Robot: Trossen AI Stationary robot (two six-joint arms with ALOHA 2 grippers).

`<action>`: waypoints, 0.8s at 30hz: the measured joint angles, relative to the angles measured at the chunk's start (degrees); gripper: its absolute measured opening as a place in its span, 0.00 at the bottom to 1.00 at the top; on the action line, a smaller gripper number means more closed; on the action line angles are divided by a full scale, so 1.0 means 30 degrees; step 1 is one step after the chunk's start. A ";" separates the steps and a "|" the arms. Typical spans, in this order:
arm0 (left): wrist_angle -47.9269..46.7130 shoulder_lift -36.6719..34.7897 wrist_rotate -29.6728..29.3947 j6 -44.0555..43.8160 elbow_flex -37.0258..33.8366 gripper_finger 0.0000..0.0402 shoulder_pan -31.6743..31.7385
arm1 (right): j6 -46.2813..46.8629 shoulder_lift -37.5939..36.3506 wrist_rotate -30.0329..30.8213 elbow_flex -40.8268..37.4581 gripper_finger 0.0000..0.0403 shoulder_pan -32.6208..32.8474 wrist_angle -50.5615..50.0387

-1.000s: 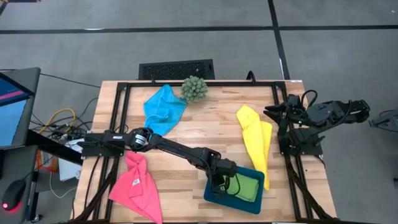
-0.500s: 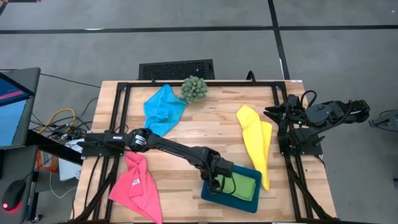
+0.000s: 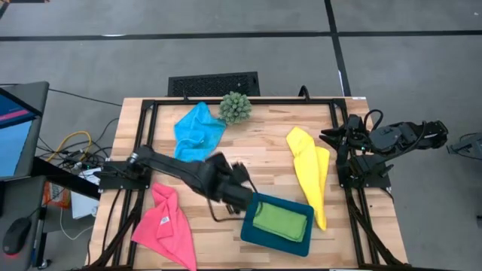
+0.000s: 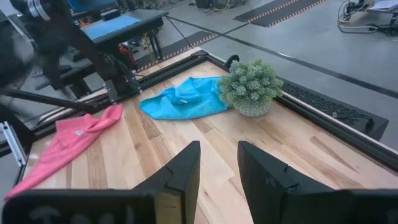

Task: Fold microfiber towels
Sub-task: Fold the blue microfiber cloth

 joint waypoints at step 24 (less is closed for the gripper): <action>0.7701 -1.4260 0.0318 -1.1368 -2.7436 0.62 0.2703 | -0.0104 0.0029 -0.0590 0.0000 0.33 0.0022 -0.0029</action>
